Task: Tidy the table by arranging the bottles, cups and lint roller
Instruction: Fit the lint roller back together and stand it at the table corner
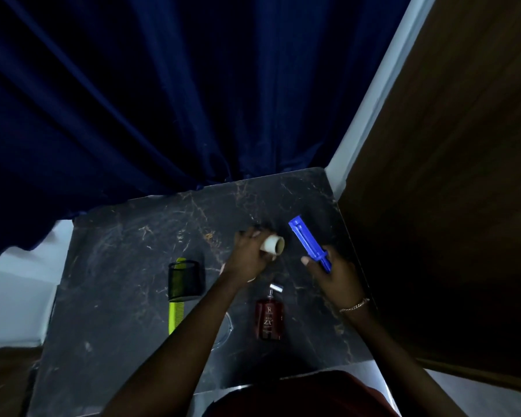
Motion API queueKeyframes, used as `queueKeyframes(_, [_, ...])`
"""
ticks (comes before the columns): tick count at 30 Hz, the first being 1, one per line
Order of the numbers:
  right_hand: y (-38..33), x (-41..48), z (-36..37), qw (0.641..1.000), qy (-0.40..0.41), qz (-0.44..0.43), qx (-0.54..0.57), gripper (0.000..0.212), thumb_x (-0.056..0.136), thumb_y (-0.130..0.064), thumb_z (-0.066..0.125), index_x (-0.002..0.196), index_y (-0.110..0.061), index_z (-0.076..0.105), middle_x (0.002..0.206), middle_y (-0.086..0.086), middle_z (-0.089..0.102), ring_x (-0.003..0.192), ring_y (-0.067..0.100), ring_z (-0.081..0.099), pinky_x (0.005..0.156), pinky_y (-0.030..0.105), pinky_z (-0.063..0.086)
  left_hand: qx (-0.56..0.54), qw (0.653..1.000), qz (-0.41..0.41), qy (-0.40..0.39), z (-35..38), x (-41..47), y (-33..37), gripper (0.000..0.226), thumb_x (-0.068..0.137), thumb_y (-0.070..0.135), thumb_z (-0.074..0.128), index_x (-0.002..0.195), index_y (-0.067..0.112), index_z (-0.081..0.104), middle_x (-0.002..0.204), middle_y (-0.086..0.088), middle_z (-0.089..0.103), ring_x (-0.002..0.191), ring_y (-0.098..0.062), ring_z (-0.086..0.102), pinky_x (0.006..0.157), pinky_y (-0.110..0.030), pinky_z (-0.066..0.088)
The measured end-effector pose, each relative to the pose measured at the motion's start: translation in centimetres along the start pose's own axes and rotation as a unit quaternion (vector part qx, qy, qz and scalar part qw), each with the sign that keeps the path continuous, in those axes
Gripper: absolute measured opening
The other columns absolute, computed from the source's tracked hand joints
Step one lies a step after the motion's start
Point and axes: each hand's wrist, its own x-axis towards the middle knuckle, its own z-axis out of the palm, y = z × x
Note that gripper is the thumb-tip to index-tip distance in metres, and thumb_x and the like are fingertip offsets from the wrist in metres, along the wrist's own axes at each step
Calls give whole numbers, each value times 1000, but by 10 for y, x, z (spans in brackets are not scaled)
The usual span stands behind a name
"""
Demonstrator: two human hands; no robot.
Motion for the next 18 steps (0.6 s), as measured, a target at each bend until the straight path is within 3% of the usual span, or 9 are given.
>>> queueKeyframes(4, [-11,-10,-6,998,-37,-39,-23,37,85,-51,70,106,-21,64,77,-9,67,70,3,64,62,3,42,-152,982,-35,104,-22,-25,-1,56,81,30,84,133,32,63,133,1,57,124,-28,53,107,-41,42])
queueKeyframes(7, [-20,-18,-6,993,-71,-85,-50,42,84,-62,62,106,-26,60,78,-11,68,72,3,66,65,15,49,-134,982,-28,132,-37,-46,-1,55,81,37,84,132,35,63,130,4,58,125,-23,50,102,-26,29])
queueKeyframes(9, [-26,-21,-2,987,-92,-103,-79,45,85,-64,59,110,-28,56,81,-9,70,76,8,69,71,28,55,-132,980,-14,148,-46,-58,1,53,80,38,84,130,37,64,127,3,57,123,-19,50,106,-32,30])
queueKeyframes(13, [-38,-24,4,977,-130,-124,-115,47,84,-70,53,113,-33,50,87,-4,74,84,15,73,73,33,58,-181,968,2,174,-60,-79,-1,56,79,33,87,130,41,64,122,2,48,118,-20,52,108,-36,44])
queueKeyframes(18, [-59,-20,-2,942,-228,-150,-197,56,87,-66,54,131,-32,46,110,2,74,104,23,70,85,30,56,-26,989,31,145,-76,-96,-14,59,80,22,86,133,37,64,132,0,42,123,-20,41,107,-38,43])
